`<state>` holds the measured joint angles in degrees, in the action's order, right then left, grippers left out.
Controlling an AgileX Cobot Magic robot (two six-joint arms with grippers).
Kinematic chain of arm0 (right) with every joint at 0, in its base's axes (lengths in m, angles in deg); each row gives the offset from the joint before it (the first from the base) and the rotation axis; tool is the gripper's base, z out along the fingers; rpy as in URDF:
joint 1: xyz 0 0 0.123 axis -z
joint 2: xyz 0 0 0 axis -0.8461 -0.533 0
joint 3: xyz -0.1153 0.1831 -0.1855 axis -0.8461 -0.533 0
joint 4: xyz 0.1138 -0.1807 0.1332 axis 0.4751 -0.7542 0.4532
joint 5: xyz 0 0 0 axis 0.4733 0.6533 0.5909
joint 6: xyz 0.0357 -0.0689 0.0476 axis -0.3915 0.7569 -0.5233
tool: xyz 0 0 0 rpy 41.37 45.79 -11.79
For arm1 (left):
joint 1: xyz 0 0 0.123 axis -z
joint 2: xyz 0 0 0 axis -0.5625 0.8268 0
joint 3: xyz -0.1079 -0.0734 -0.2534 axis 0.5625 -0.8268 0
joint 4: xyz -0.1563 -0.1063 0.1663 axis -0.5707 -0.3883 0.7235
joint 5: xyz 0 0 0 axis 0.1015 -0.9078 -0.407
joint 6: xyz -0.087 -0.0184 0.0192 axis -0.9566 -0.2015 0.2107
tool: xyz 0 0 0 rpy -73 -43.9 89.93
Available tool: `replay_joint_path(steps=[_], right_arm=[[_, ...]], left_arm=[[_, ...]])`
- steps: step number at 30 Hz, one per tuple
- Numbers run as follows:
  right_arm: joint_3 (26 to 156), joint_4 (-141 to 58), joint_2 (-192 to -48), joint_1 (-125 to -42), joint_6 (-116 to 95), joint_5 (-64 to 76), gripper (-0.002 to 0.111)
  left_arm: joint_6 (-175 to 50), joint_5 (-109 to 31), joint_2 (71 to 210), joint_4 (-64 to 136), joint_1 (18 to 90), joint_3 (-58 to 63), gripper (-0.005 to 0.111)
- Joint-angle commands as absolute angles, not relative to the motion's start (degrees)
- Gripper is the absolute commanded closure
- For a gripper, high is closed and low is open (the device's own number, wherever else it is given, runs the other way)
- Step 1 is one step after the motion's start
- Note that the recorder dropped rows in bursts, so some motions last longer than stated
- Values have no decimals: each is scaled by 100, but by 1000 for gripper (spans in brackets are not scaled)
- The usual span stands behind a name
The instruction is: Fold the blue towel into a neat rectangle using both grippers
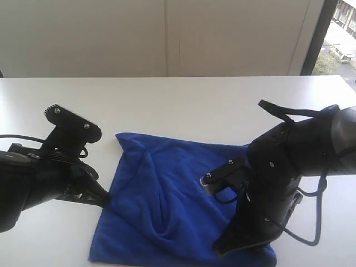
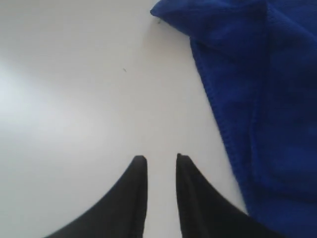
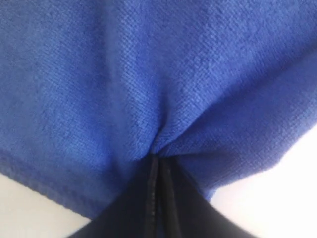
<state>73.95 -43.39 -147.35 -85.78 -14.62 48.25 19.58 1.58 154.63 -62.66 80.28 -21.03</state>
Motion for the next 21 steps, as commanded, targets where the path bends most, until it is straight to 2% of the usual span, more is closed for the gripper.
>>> replay_joint_path(steps=[1, 5, 12, 21], right_arm=[[7715, -4269, -14141, -8625, -1390, 5012, 108], [8017, -4787, -13660, -8625, -1660, 5113, 108], [8109, -5424, -13378, -8625, -2210, 5221, 108], [7428, -5221, -13388, -8625, -2308, 5093, 106]], left_arm=[[1924, -479, 15391, -6381, 8063, -2141, 79], [1924, -1075, 15391, -6165, 8063, -2092, 79], [1912, -1168, 15391, -5589, 8063, -1912, 79], [1900, -1179, 15391, -5630, 8063, -1907, 79]])
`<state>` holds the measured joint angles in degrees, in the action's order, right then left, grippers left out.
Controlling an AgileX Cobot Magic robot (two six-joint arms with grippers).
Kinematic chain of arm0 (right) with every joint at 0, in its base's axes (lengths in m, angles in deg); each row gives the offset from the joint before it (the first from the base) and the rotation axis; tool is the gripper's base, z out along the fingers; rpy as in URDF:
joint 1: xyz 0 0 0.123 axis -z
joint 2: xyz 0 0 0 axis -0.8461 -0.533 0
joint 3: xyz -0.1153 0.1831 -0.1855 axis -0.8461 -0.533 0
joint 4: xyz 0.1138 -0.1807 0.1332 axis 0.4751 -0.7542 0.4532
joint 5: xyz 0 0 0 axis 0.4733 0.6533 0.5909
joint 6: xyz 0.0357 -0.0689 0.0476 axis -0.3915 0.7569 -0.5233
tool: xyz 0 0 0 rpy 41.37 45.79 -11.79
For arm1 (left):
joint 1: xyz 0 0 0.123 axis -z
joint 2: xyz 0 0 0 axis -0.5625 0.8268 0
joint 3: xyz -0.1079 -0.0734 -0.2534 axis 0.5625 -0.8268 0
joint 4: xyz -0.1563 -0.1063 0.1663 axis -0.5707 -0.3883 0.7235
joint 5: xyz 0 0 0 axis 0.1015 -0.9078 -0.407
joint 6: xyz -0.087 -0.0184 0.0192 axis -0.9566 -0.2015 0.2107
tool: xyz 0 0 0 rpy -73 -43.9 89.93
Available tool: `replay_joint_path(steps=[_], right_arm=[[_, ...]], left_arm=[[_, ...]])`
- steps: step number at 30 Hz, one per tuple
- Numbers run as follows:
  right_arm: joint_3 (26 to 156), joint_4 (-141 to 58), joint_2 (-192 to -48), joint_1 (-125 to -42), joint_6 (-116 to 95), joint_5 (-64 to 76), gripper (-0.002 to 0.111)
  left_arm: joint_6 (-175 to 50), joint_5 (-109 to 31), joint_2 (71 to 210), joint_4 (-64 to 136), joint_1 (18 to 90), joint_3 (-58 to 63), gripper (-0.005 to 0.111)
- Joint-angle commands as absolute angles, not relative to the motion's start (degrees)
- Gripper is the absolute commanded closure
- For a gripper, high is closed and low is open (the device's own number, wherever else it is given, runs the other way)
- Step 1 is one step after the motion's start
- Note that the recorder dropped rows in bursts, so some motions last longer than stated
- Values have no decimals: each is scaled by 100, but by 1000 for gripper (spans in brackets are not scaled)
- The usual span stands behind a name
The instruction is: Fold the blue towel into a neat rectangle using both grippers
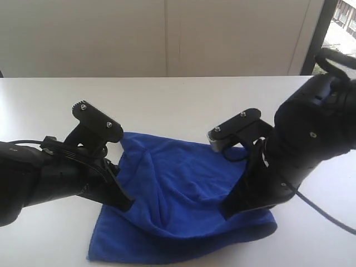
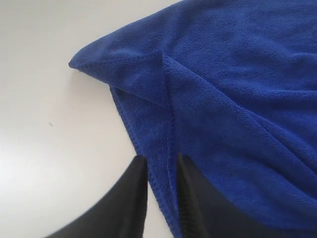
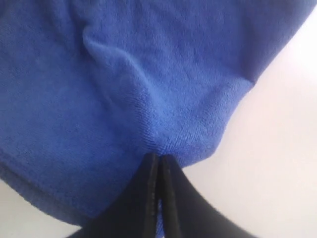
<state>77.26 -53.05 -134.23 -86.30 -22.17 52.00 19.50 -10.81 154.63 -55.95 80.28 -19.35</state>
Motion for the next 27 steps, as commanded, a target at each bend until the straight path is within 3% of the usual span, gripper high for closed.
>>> replay_joint_path(steps=[1, 3, 5, 8, 10, 12, 15, 25, 27], right_arm=[[7348, -5095, -13388, -8625, -2297, 5093, 103], [7215, -4855, -13388, -8625, -2137, 5093, 93], [7103, -4538, -13388, -8625, -1921, 5105, 76], [7068, -4377, -13354, -8637, -1740, 5140, 50], [7097, -4412, -13238, -8637, -1740, 5060, 40], [7176, -4546, -13082, -8637, -1740, 4838, 40], [7292, -4782, -12857, -8625, -2001, 4300, 41], [7390, -4913, -13607, -8162, -2013, 3702, 47], [7390, -4913, -13873, -7963, -1985, 3484, 48]], left_arm=[[1900, -1210, 15391, -5630, 8063, -1907, 79], [1900, -1294, 15391, -5630, 8063, -1907, 79], [1900, -1477, 15391, -5630, 8063, -1907, 75], [1900, -1707, 15391, -5630, 8063, -1907, 60], [1900, -1707, 15391, -5630, 8063, -1907, 50], [1843, -1666, 15391, -5734, 8063, -1894, 44], [2147, -1920, 15414, -6300, 7872, -1804, 48], [2326, -4551, 16009, -6381, 6237, -1609, 52], [1445, -5267, 16132, -5722, 5916, -1674, 52]])
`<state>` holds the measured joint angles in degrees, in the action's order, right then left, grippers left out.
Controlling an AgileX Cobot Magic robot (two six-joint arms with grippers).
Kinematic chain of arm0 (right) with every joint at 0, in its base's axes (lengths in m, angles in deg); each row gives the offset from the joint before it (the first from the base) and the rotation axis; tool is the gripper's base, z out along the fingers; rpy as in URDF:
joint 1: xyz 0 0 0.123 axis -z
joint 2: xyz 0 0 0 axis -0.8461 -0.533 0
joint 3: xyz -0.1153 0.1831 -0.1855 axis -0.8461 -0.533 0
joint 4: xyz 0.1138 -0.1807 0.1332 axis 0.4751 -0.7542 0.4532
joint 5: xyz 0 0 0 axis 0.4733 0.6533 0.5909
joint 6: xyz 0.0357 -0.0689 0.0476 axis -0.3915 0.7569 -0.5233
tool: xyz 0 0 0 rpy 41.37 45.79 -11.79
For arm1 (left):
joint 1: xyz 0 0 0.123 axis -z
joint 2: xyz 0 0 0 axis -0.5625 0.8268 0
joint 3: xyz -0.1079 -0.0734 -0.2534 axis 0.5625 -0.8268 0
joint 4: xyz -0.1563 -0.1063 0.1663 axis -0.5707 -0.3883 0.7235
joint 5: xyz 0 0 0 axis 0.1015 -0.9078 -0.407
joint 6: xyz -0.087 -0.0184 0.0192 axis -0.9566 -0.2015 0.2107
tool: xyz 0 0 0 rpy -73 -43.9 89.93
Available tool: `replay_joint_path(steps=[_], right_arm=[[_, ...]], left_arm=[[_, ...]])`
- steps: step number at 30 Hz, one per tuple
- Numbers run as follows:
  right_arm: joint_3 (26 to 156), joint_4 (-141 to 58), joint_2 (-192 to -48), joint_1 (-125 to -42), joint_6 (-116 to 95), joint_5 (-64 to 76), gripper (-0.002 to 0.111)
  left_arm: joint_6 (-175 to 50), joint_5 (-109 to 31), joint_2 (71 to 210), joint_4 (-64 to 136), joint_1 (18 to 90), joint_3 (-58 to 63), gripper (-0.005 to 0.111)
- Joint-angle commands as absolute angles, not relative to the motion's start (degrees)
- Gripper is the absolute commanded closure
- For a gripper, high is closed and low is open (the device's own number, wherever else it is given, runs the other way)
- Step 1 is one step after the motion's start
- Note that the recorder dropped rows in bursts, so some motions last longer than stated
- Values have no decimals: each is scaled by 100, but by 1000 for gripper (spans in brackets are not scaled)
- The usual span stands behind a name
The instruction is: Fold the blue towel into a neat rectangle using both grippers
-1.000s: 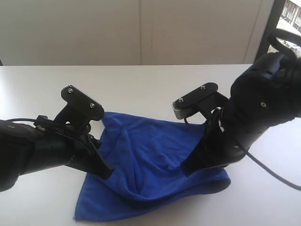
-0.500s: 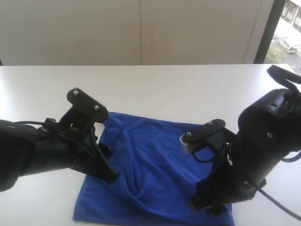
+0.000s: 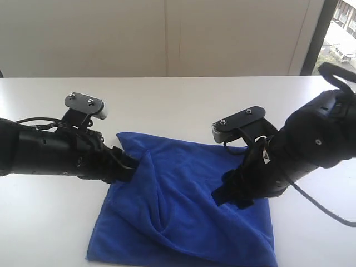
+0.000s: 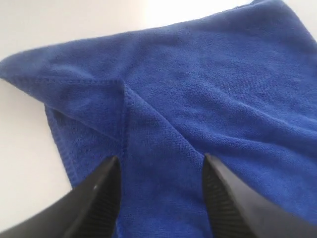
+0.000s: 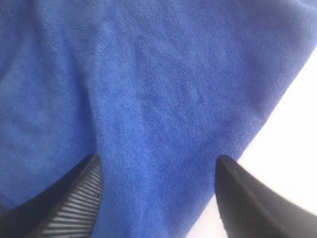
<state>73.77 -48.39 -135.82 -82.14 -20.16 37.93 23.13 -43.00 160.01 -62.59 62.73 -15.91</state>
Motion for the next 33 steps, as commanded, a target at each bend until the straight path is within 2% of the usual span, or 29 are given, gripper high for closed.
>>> replay_joint_path(steps=[1, 2, 3, 5, 11, 16, 20, 33], right_arm=[[7390, -4913, -14016, -7848, -1924, 3419, 49], [7390, -4913, -14082, -7793, -1907, 3393, 51], [7399, -4913, -14185, -7724, -1891, 3277, 52], [7487, -4891, -14285, -7708, -1891, 3219, 53], [7535, -4891, -14396, -7708, -1891, 2960, 53], [7535, -4879, -14686, -7708, -1901, 2674, 53], [7525, -4879, -14848, -7708, -1901, 2662, 53], [7513, -4879, -14929, -7708, -1901, 2550, 53]], left_arm=[[-32, -6285, 16267, -4123, 5546, -1513, 52], [-499, -6640, 16332, -3394, 5340, -1414, 52], [-1746, -7521, 16486, -1690, 5063, -982, 52], [-2535, -7640, 16529, -864, 4937, -660, 52], [-2022, -7253, 16529, -886, 4938, -555, 52], [-1117, -6837, 16619, -1455, 5216, -555, 52], [-1075, -6514, 16907, -1456, 5426, -555, 52], [-1075, -6177, 17409, -1621, 5439, -555, 52]])
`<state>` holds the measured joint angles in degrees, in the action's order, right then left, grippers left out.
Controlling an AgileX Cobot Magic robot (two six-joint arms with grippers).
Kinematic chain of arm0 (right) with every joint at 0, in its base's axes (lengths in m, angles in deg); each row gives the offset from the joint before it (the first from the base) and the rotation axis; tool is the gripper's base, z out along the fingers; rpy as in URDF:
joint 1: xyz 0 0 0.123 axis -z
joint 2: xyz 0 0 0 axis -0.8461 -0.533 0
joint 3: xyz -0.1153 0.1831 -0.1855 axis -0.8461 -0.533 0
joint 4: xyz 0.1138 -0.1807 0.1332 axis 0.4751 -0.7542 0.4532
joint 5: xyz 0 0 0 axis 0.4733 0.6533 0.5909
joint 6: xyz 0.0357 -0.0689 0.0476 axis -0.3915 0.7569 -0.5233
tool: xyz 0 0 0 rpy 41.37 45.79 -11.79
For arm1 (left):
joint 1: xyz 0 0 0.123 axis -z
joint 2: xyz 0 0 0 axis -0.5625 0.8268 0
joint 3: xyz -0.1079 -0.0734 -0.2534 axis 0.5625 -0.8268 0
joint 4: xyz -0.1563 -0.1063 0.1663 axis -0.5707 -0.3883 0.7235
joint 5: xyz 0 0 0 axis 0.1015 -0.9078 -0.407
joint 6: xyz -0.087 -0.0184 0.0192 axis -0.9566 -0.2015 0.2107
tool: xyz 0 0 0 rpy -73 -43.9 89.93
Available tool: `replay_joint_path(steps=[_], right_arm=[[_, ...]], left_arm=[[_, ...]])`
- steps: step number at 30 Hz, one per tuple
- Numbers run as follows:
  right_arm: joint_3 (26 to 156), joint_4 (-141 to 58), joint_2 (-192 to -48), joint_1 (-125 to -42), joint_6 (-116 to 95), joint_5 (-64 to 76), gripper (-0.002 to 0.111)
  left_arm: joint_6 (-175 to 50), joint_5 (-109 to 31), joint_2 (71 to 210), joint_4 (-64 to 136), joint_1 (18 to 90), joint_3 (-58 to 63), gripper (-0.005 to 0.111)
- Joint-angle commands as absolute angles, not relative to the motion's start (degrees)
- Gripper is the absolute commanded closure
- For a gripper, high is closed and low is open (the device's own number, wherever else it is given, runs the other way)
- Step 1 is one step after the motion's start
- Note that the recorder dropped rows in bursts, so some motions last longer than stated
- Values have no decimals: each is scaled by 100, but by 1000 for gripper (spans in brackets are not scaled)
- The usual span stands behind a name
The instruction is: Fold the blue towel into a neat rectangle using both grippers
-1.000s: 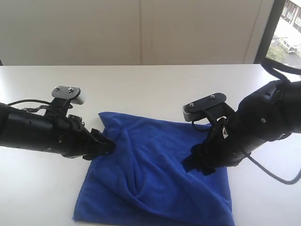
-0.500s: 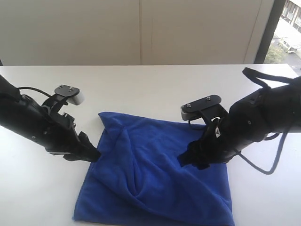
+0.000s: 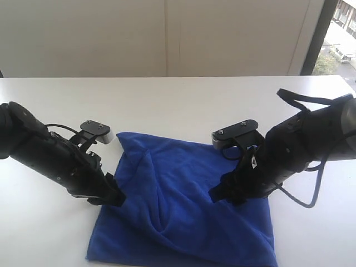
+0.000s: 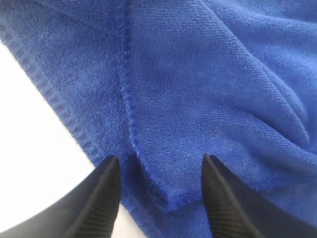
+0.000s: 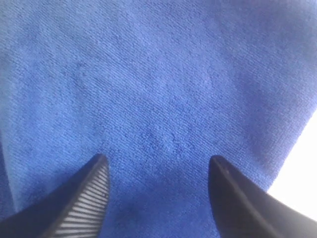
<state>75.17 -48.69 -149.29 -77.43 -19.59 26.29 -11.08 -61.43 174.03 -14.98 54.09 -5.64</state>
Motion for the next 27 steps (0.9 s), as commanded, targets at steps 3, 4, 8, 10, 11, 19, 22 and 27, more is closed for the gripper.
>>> replay_joint_path(steps=[3, 4, 8, 10, 11, 19, 22, 27], right_arm=[[7513, -4879, -14929, -7708, -1901, 2550, 53], [7513, -4868, -14929, -7708, -1901, 2550, 53], [7513, -4868, -14929, -7708, -1901, 2562, 53], [7513, -4868, -14929, -7708, -1901, 2562, 53], [7513, -4868, -14929, -7708, -1901, 2562, 53], [7513, -4868, -14929, -7708, -1978, 2639, 53], [7513, -4868, -14929, -7708, -1979, 2653, 54], [7513, -4868, -14929, -7708, -1979, 2653, 54]], left_arm=[[-1086, -6177, 17409, -1621, 5439, -555, 54], [-1096, -6177, 17409, -1621, 5439, -555, 56], [-1096, -6177, 17409, -1621, 5439, -555, 56], [-1096, -6164, 17419, -1633, 5439, -555, 57], [-1096, -6164, 17430, -1633, 5439, -555, 59], [-1096, -6134, 17598, -1633, 5439, -555, 67], [-1096, -6135, 17598, -1633, 5439, -555, 80], [-1096, -6121, 17588, -1633, 5439, -555, 107]])
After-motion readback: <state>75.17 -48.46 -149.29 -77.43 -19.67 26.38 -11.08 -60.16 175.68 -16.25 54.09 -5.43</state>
